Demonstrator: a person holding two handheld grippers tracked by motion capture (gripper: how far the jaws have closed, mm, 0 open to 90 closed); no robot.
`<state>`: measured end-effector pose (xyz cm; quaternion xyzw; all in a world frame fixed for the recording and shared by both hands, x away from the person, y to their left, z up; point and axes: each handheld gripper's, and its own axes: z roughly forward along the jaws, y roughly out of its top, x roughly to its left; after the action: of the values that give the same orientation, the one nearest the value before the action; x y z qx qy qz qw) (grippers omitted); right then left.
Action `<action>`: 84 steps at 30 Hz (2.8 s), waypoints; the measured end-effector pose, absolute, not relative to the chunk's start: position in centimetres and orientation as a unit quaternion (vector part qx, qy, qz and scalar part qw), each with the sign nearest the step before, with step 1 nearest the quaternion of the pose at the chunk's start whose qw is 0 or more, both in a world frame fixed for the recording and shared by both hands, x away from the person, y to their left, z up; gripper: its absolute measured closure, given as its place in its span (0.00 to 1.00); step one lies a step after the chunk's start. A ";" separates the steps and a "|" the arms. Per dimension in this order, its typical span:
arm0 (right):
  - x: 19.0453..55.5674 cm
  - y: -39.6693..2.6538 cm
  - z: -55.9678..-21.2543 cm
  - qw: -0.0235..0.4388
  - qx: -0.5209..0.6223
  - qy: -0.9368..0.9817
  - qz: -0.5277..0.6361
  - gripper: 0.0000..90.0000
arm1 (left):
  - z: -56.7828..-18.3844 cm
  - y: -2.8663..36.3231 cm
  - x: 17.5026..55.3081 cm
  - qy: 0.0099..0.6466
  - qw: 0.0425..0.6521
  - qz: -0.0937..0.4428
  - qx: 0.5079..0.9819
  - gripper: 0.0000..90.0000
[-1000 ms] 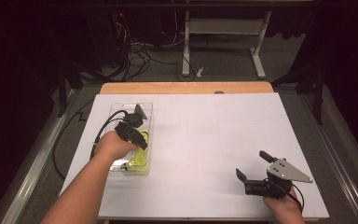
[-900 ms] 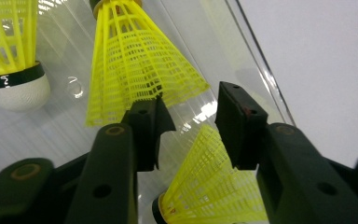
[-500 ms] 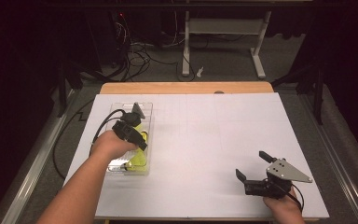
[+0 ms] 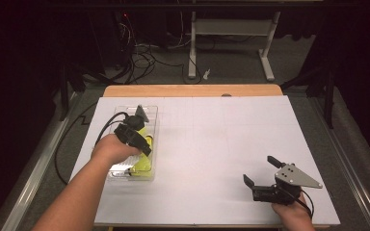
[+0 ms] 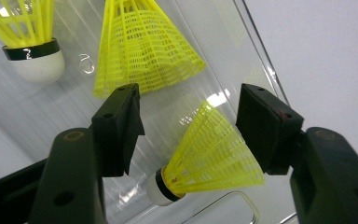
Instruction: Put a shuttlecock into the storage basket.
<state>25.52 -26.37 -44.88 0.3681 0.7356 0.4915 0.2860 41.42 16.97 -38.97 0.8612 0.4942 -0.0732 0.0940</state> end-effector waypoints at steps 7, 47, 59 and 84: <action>25.5 -26.4 -44.9 0.286 0.368 0.736 0.491 0.00 | -38.6 17.3 41.3 0.499 0.090 -0.073 0.859 0.40; 25.5 -26.2 -44.9 0.286 0.365 0.739 0.489 0.00 | -36.2 19.0 40.3 0.503 0.076 -0.060 0.859 0.00; 25.5 -26.2 -44.9 0.285 0.366 0.739 0.489 0.00 | -35.7 20.8 39.6 0.511 0.068 -0.061 0.855 0.01; 25.4 -26.1 -45.1 0.287 0.371 0.740 0.483 0.00 | -37.0 24.7 35.9 0.517 0.122 -0.053 0.846 0.01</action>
<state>25.43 -26.05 -45.14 0.3709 0.7399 0.4826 0.2866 35.92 24.72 -36.97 0.8457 0.5168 -0.0529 0.1224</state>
